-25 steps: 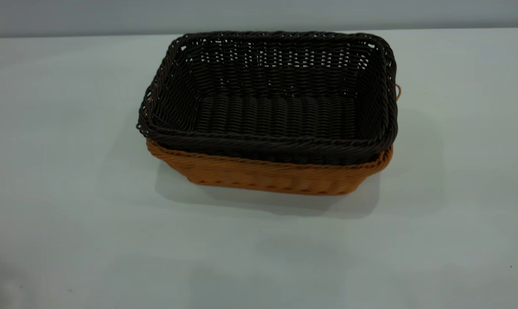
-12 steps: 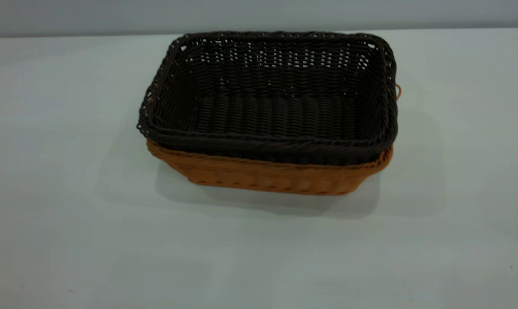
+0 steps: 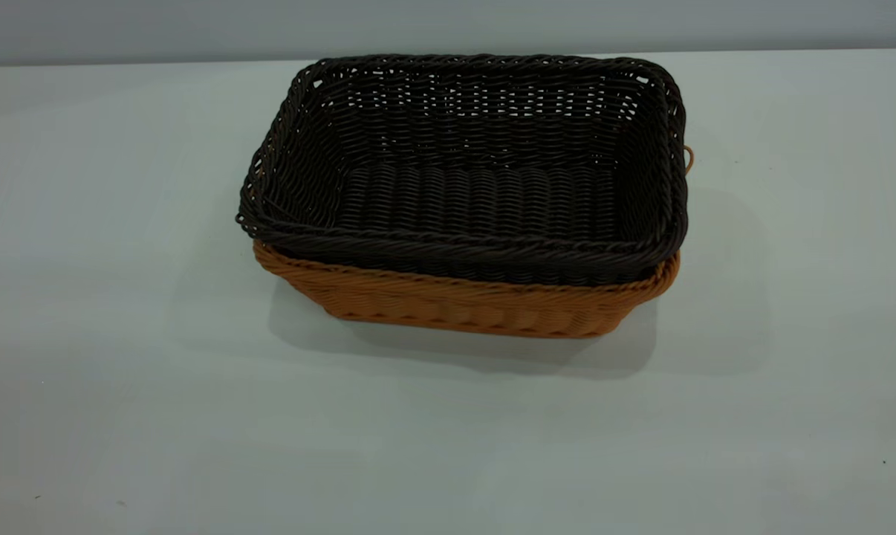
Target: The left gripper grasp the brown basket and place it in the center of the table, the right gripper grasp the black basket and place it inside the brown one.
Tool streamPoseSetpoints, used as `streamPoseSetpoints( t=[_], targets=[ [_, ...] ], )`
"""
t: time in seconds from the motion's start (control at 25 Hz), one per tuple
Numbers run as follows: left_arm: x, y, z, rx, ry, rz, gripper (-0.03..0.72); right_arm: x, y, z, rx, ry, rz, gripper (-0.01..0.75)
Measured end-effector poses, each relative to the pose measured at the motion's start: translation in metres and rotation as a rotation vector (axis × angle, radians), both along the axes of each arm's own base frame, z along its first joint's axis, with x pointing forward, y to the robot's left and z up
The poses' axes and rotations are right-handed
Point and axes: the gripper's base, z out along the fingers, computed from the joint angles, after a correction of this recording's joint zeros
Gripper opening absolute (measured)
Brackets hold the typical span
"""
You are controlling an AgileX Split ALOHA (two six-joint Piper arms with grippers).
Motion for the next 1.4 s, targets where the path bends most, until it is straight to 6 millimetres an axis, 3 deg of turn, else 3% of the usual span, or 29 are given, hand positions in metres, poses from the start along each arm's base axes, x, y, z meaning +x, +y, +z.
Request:
streamPoseSetpoints(
  t=[0.24,0.52,1.4],
  targets=[
    [-0.006,-0.003,-0.011,-0.023,-0.021,-0.036,0.527,0.0,0.001,0.0,0.013,0.001,0.008,0.553],
    [0.005,-0.004,-0.035,-0.012,0.03,-0.036,0.527,0.0,0.001,0.001,0.014,-0.003,0.008,0.553],
    [0.003,-0.004,-0.036,-0.014,0.001,0.0,0.527,0.0,0.001,0.001,0.015,-0.004,0.008,0.553]
  ],
)
